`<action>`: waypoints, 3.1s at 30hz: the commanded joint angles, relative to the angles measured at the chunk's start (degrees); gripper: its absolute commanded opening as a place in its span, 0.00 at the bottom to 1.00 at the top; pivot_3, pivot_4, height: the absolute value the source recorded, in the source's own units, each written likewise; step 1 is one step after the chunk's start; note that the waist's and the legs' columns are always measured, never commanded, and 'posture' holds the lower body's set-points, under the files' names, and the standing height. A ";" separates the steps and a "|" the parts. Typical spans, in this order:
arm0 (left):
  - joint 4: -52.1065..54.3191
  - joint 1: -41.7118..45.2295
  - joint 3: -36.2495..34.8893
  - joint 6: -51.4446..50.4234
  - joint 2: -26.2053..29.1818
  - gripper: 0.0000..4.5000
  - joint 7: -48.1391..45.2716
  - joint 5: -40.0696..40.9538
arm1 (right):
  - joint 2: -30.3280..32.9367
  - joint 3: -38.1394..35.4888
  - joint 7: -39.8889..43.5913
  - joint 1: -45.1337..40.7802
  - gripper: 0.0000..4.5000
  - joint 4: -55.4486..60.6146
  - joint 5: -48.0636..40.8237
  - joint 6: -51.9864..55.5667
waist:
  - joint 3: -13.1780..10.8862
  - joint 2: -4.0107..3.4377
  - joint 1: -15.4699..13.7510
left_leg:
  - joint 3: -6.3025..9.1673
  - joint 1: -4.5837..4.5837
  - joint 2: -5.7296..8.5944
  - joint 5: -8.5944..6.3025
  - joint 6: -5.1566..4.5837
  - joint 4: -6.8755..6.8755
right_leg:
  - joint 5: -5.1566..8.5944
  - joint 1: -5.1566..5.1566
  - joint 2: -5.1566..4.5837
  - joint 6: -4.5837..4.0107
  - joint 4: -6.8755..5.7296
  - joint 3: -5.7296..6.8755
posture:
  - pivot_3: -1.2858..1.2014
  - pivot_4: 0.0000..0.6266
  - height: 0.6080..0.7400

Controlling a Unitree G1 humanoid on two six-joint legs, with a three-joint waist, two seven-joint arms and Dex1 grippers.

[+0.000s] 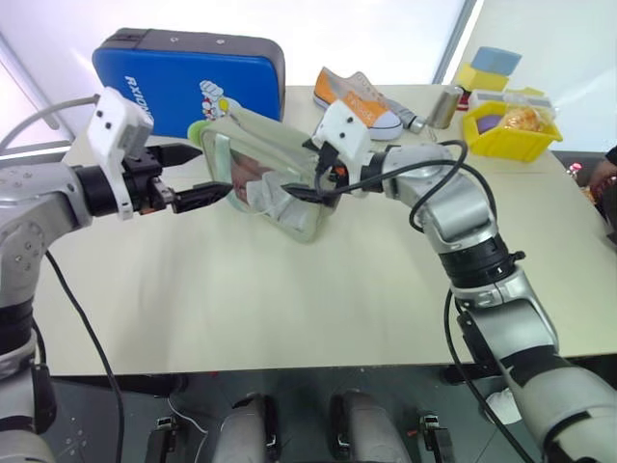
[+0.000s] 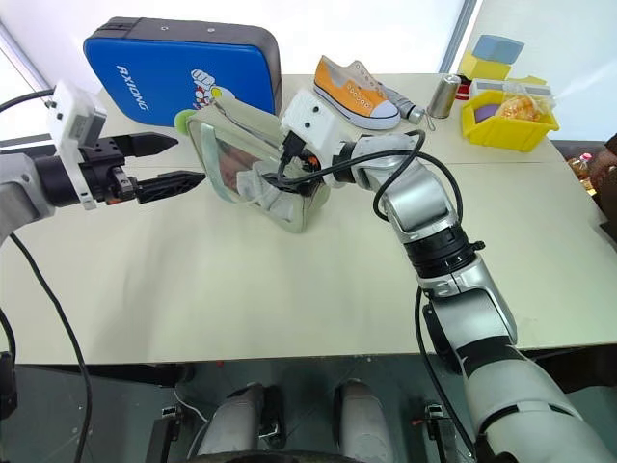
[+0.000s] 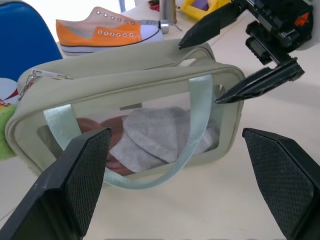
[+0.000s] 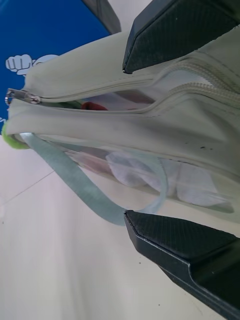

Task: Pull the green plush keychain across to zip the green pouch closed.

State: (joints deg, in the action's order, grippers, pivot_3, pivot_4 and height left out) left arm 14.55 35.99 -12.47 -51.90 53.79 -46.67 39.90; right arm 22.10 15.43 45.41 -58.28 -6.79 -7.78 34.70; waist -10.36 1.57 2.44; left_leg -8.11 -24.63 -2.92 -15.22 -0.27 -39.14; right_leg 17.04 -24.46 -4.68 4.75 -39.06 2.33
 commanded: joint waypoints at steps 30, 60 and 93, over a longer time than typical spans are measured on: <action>-2.41 -1.16 -4.48 3.68 4.46 1.00 -2.08 -1.86 | 11.36 -3.73 24.23 0.43 0.25 -16.38 -0.38 -29.90 | -0.01 0.00 0.03 | 0.00 0.05 -0.01 0.00 0.00 0.00 | 0.00 0.03 0.01 0.00 0.02 0.00 | 0.52 0.24 1.00; -0.47 -2.64 -5.50 2.96 5.17 1.00 -1.09 -1.51 | -1.11 -0.94 5.43 -8.36 0.58 -10.56 6.79 -10.54 | -0.01 0.00 0.03 | 0.00 0.07 0.01 0.02 0.04 0.01 | 0.00 0.04 -0.01 -0.01 -0.02 0.00 | 0.52 0.24 1.00; -4.27 -3.37 -8.16 5.52 8.46 1.00 -1.59 -3.87 | 5.18 2.02 17.08 -5.47 0.01 -12.83 9.62 -35.23 | -0.01 0.00 0.02 | 0.00 0.08 0.02 0.02 0.04 0.02 | 0.00 0.04 0.00 -0.01 0.00 0.01 | 0.52 0.24 1.00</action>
State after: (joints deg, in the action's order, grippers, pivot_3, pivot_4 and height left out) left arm 10.53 32.15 -17.83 -47.88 60.64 -47.82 36.68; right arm 26.20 19.46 60.35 -62.05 -19.42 3.24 3.70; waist -10.37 1.57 2.45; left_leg -8.11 -24.55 -2.90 -15.20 -0.23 -39.13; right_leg 17.04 -24.42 -4.68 4.75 -39.06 2.34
